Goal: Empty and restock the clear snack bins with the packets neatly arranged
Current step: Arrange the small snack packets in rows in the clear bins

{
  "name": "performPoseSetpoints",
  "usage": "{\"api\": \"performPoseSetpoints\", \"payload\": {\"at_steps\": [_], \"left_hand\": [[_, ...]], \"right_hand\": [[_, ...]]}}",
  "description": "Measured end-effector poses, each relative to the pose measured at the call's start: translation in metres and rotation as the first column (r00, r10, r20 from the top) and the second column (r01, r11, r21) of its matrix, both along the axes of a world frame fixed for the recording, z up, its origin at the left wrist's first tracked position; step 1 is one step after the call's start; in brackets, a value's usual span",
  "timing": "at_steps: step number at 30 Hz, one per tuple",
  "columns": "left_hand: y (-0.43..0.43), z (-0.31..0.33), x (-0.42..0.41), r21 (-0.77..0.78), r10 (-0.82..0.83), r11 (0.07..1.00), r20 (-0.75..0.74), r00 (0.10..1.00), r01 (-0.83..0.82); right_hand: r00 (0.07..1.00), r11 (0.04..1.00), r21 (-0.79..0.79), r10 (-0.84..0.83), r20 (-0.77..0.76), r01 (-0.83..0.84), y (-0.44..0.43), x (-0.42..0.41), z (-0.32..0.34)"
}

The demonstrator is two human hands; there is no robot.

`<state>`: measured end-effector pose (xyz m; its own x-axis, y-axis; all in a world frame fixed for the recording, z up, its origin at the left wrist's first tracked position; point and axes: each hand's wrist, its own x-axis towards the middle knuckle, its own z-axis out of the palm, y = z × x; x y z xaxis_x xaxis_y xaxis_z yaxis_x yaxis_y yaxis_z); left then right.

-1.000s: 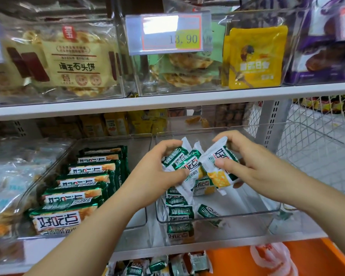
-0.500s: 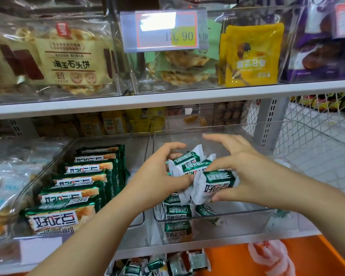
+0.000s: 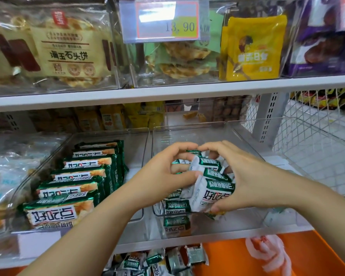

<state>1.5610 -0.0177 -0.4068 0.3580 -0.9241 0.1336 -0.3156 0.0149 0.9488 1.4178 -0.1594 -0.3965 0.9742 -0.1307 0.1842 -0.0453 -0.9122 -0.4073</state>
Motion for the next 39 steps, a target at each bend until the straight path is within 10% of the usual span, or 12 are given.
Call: {"api": "performPoseSetpoints", "payload": {"at_steps": [7, 14, 21, 39], "left_hand": [[-0.002, 0.000, -0.004, -0.031, 0.017, 0.999, 0.008, 1.000, -0.016], [0.003, -0.008, 0.024, -0.152, 0.342, 0.939, 0.520, 0.783, -0.309], [0.005, -0.028, 0.041, -0.050, 0.326, 0.927, 0.598, 0.732, -0.372], [0.007, -0.040, 0.051, -0.084, 0.346, 0.926, 0.575, 0.742, -0.367]], "right_hand": [[0.999, 0.999, -0.021, -0.025, 0.023, 0.026, -0.001, 0.003, -0.003], [0.968, 0.929, -0.284, -0.252, -0.019, 0.236, -0.043, 0.014, -0.015], [0.908, 0.774, -0.632, -0.287, -0.305, 0.033, -0.049, 0.046, -0.031], [0.886, 0.807, -0.591, -0.278, -0.371, 0.005, -0.049, 0.068, -0.064]]}}
